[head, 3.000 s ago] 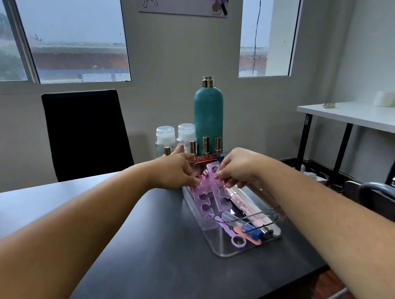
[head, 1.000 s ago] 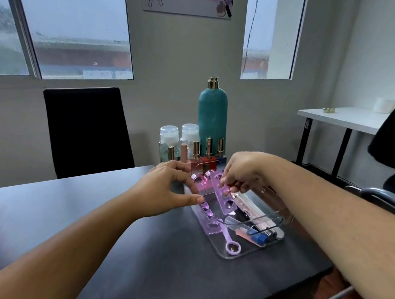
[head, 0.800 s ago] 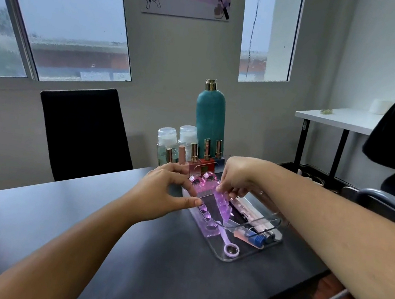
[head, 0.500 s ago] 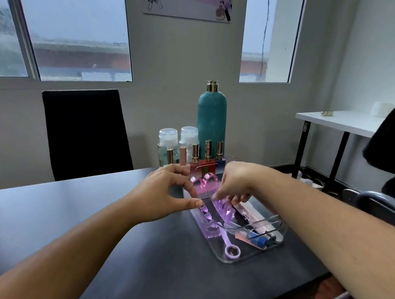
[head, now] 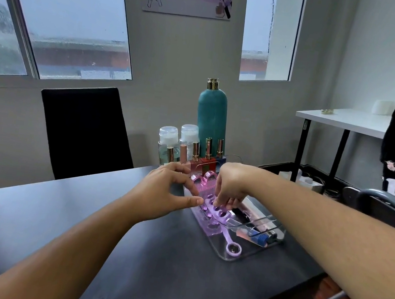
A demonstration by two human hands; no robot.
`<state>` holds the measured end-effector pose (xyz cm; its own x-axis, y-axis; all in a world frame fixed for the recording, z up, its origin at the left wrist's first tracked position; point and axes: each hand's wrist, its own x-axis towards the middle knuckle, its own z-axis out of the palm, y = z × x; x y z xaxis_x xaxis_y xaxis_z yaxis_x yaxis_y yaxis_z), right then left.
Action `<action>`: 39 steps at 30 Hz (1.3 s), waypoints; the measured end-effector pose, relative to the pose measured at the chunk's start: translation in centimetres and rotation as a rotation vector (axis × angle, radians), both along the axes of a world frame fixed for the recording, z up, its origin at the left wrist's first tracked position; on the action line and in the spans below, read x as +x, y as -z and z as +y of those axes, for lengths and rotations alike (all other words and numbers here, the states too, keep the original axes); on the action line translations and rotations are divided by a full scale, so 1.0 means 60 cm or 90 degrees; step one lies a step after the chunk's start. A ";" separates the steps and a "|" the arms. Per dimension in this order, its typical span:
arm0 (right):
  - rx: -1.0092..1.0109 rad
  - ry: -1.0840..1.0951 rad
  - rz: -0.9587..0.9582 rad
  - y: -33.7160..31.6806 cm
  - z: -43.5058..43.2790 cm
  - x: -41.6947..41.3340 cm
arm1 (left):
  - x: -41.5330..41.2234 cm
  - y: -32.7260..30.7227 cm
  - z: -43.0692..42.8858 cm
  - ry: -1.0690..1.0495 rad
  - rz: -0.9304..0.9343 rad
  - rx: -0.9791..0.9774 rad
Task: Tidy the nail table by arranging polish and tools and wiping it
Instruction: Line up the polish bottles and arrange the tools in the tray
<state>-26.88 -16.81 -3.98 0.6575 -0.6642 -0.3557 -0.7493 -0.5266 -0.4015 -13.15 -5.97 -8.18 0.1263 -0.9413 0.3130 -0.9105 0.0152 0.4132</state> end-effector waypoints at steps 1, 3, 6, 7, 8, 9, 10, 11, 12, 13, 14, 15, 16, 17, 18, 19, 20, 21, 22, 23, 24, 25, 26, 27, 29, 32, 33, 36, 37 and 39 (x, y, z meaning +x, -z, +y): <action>-0.019 -0.002 -0.007 -0.003 -0.001 -0.002 | 0.000 0.000 0.001 0.002 0.000 -0.001; -0.076 -0.020 0.004 -0.016 -0.004 -0.012 | 0.002 0.000 0.000 0.004 -0.004 -0.002; -0.122 -0.074 0.124 -0.037 0.002 -0.029 | 0.004 0.002 -0.002 0.001 -0.004 0.000; -0.131 -0.091 0.178 -0.040 0.008 -0.034 | 0.005 0.003 -0.004 0.000 -0.003 0.000; -0.141 -0.105 0.226 -0.039 0.014 -0.036 | 0.005 0.004 -0.004 -0.001 -0.001 -0.001; -0.154 -0.120 0.266 -0.035 0.019 -0.036 | 0.006 0.005 -0.005 -0.001 0.000 -0.003; -0.166 -0.134 0.300 -0.029 0.024 -0.036 | 0.006 0.005 -0.005 -0.001 0.001 -0.004; -0.173 -0.144 0.328 -0.024 0.028 -0.034 | 0.006 0.006 -0.005 -0.001 0.003 -0.004; -0.173 -0.151 0.349 -0.019 0.031 -0.033 | 0.006 0.006 -0.005 -0.001 0.003 -0.005; -0.166 -0.154 0.363 -0.016 0.033 -0.033 | 0.005 0.005 -0.004 -0.002 0.003 -0.005; -0.160 -0.153 0.370 -0.014 0.033 -0.032 | 0.005 0.005 -0.004 -0.002 0.002 -0.006; -0.156 -0.153 0.371 -0.014 0.033 -0.032 | 0.005 0.004 -0.003 -0.002 0.001 -0.005; -0.155 -0.153 0.368 -0.016 0.031 -0.032 | 0.004 0.003 -0.002 -0.002 0.002 -0.003; -0.155 -0.152 0.364 -0.018 0.029 -0.032 | 0.004 0.003 -0.002 -0.002 0.002 -0.002; -0.152 -0.149 0.359 -0.022 0.027 -0.032 | 0.003 0.002 -0.002 -0.003 0.003 -0.001; -0.142 -0.144 0.356 -0.027 0.024 -0.033 | 0.003 0.001 -0.002 -0.004 0.005 0.000; -0.131 -0.139 0.355 -0.033 0.021 -0.034 | 0.001 0.001 -0.001 -0.005 0.008 0.001; -0.121 -0.134 0.352 -0.039 0.018 -0.036 | 0.000 0.000 -0.001 -0.006 0.012 0.002; -0.113 -0.129 0.347 -0.044 0.016 -0.038 | -0.001 0.000 0.000 -0.007 0.016 0.003; -0.108 -0.130 0.340 -0.049 0.015 -0.040 | -0.001 -0.001 0.000 -0.007 0.020 0.003; -0.105 -0.136 0.334 -0.052 0.015 -0.041 | -0.002 -0.001 0.000 -0.007 0.023 0.002; -0.103 -0.145 0.329 -0.056 0.015 -0.042 | -0.002 -0.001 0.001 -0.008 0.025 0.000; -0.101 -0.154 0.323 -0.061 0.015 -0.045 | -0.003 -0.002 0.002 -0.008 0.026 -0.002; -0.096 -0.160 0.311 -0.068 0.014 -0.048 | -0.003 -0.002 0.002 -0.007 0.026 -0.001; -0.081 -0.148 0.262 -0.089 0.007 -0.055 | -0.003 -0.001 0.003 -0.006 0.022 0.002; -0.115 -0.106 0.195 -0.101 -0.007 -0.049 | -0.001 -0.002 0.003 0.001 0.028 -0.002; -0.130 -0.096 0.196 -0.095 -0.007 -0.041 | -0.001 -0.002 0.004 0.003 0.030 -0.004; -0.124 -0.075 0.214 -0.057 -0.003 -0.012 | 0.000 0.000 0.003 0.002 0.025 -0.006; -0.125 -0.074 0.216 -0.046 -0.002 -0.002 | 0.000 0.002 0.002 0.000 0.022 -0.007; -0.138 -0.079 0.229 -0.030 0.002 0.010 | -0.001 0.003 0.001 -0.001 0.022 -0.010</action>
<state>-26.27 -16.67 -2.19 0.5966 -0.6722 -0.4384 -0.7469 -0.6649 0.0031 -13.20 -5.89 -8.39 0.1387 -0.9363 0.3227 -0.8958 0.0203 0.4440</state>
